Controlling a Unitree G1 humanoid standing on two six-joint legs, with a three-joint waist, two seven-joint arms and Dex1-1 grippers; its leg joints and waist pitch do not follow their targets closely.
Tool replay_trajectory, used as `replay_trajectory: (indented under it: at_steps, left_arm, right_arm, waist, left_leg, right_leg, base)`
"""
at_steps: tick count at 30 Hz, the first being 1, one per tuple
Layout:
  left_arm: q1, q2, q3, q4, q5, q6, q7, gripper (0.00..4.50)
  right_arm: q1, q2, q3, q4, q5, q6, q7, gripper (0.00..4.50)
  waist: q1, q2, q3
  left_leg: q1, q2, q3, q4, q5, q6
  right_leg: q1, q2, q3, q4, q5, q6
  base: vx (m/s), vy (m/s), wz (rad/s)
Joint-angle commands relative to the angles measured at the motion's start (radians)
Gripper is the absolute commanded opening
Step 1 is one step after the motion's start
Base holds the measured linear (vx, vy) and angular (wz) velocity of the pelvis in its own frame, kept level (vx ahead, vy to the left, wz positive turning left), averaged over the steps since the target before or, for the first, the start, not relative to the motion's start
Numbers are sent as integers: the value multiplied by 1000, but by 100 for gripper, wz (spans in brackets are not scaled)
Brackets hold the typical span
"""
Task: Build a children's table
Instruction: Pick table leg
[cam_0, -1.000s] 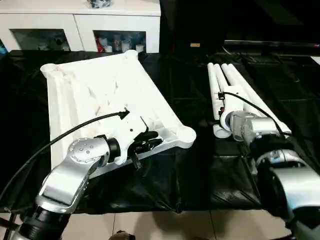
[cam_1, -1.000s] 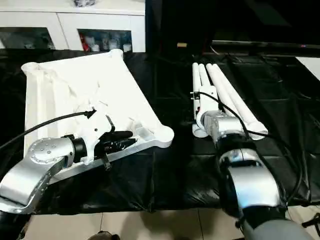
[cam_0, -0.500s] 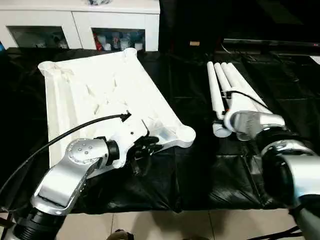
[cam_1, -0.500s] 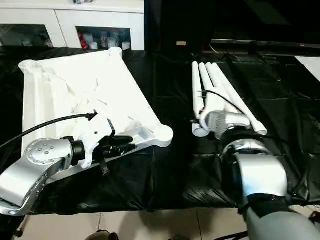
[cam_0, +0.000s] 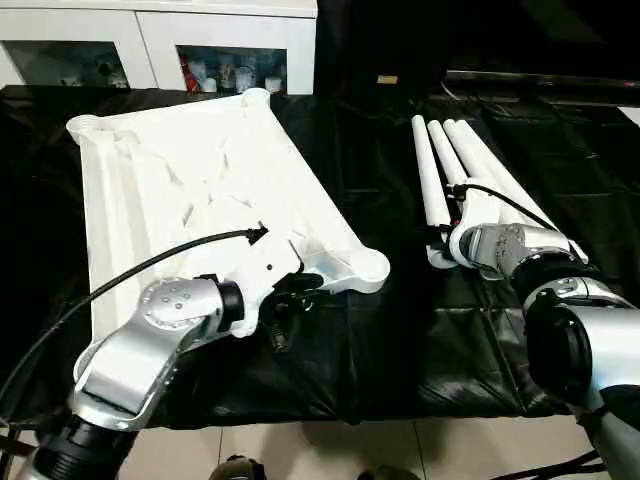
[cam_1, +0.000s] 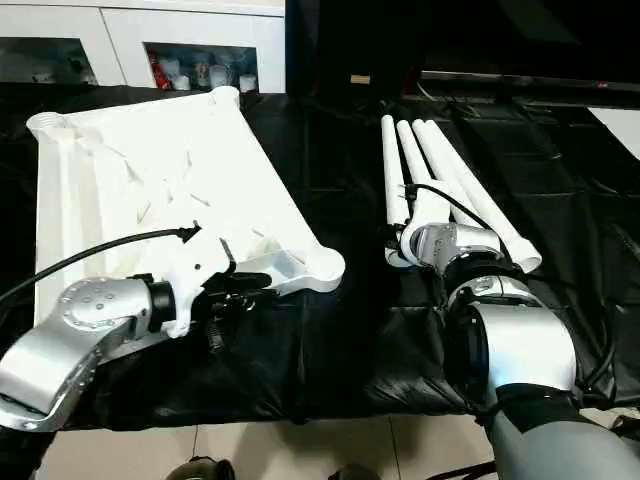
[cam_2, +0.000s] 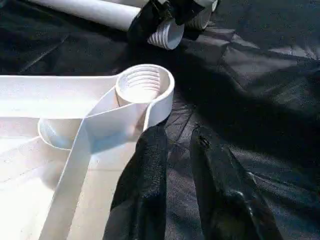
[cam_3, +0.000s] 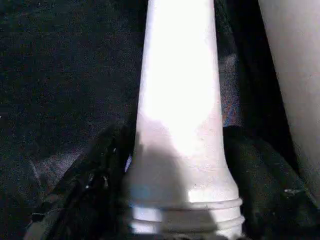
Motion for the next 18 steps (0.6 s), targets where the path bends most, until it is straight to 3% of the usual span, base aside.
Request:
replay_trajectory:
  at_steps: [1, 3, 7, 9, 11, 12, 15, 16, 17, 18]
  left_arm:
    - [-22, -8, 0, 10, -2, -5, 11, 96]
    - [-32, -23, 12, 23, -9, 2, 22, 130]
    - [-46, -61, 41, 39, -12, 7, 70, 157]
    - [-51, -80, 58, 45, -16, 18, 95, 175]
    - [-63, -119, 84, 68, -24, 15, 142, 189]
    - [-78, -150, 99, 90, -26, 14, 176, 202]
    - [-112, -222, 128, 131, -36, 12, 245, 219]
    - [-112, -222, 128, 131, -36, 12, 245, 224]
    - [-150, -288, 167, 169, -59, 24, 299, 241]
    - [-185, -337, 204, 214, -78, 24, 347, 241]
  right_arm:
    - [17, 10, -22, 23, 14, 10, 1, 272]
    - [23, 16, -34, 23, 20, 7, 7, 269]
    - [28, 27, -45, 14, 34, -1, 39, 269]
    - [31, 32, -50, 4, 36, -40, 52, 269]
    - [34, 38, -75, -16, 60, -100, 83, 269]
    - [41, 38, -91, -32, 80, -124, 103, 269]
    - [60, 37, -119, -75, 116, -159, 170, 268]
    - [60, 37, -119, -75, 116, -159, 170, 268]
    - [78, 36, -137, -119, 143, -148, 232, 268]
    - [108, 40, -141, -180, 167, -138, 287, 268]
  waist:
    - [1, 5, -73]
    - [3, 2, -77]
    - [5, -3, -83]
    - [6, -3, -86]
    - [8, 9, -86]
    - [7, 6, -85]
    - [8, 16, -87]
    - [7, 11, -86]
    - [6, 16, -87]
    - [10, 14, -88]
  left_leg:
    - [38, 47, -13, -62, -68, 28]
    - [36, 46, -11, -59, -47, 29]
    - [31, 46, -11, -56, -30, 40]
    - [34, 47, -10, -54, -48, 40]
    - [35, 48, -11, -54, -69, 34]
    - [35, 48, -10, -54, -75, 32]
    - [37, 49, -13, -55, -99, 22]
    - [36, 48, -11, -55, -104, 26]
    - [34, 48, -14, -55, -103, 29]
    - [35, 47, -13, -53, -101, 36]
  right_leg:
    - [43, -46, 21, -50, 64, -299]
    - [43, -45, 21, -47, 93, -305]
    - [48, -49, 22, -45, 122, -313]
    - [47, -50, 23, -46, 114, -315]
    - [45, -49, 23, -46, 101, -316]
    - [44, -48, 23, -49, 95, -315]
    - [46, -46, 22, -49, 93, -315]
    - [47, -46, 22, -51, 91, -314]
    - [49, -46, 21, -50, 98, -317]
    - [50, -47, 22, -51, 106, -319]
  base:
    - [0, 0, 0]
    - [0, 0, 0]
    - [0, 0, 0]
    - [0, 0, 0]
    - [0, 0, 0]
    - [0, 0, 0]
    - [0, 0, 0]
    - [0, 0, 0]
    - [0, 0, 0]
    - [0, 0, 0]
